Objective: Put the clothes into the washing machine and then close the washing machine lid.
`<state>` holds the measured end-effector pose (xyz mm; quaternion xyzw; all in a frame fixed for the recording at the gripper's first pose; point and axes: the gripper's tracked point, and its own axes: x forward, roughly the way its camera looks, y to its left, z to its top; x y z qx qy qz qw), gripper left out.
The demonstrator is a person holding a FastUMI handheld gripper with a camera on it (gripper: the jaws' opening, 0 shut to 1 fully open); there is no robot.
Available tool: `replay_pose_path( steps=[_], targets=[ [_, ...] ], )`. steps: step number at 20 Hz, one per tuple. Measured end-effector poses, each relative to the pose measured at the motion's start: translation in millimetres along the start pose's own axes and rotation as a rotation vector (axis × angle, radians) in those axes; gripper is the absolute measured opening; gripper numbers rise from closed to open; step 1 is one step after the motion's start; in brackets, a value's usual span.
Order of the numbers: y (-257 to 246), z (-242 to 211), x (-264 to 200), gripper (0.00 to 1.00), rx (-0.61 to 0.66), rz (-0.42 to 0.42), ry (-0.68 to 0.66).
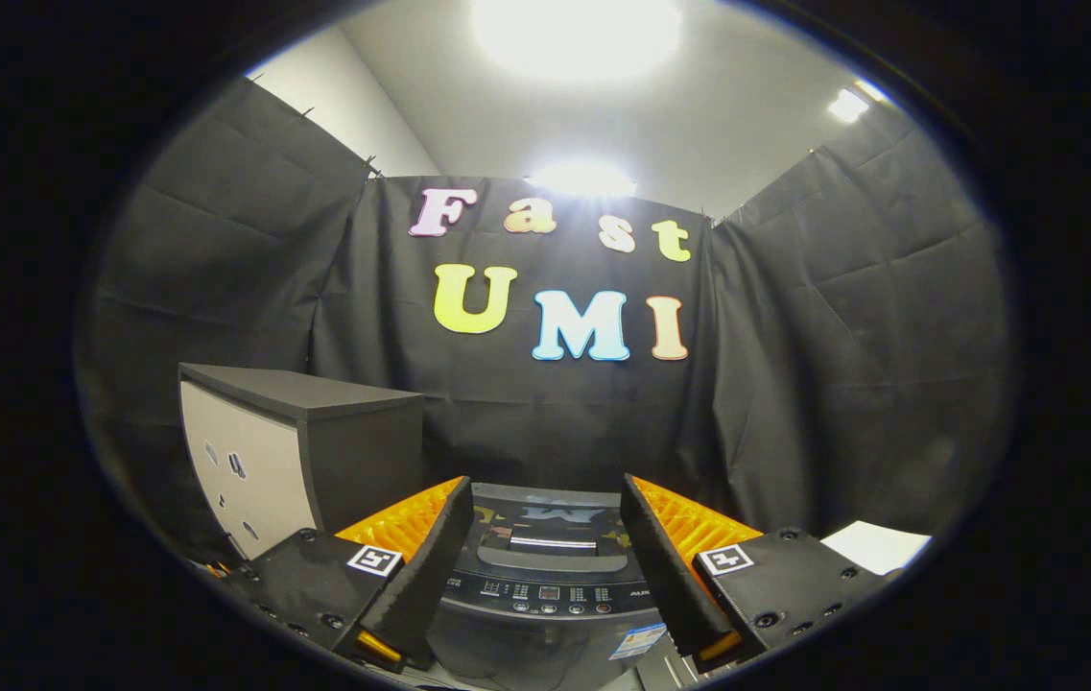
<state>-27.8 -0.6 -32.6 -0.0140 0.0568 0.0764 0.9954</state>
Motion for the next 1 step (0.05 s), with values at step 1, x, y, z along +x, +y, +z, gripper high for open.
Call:
replay_pose_path(
  steps=[1],
  targets=[
    [-0.1,1.3,-0.5,0.96,0.006,0.002,-0.001]
  ],
)
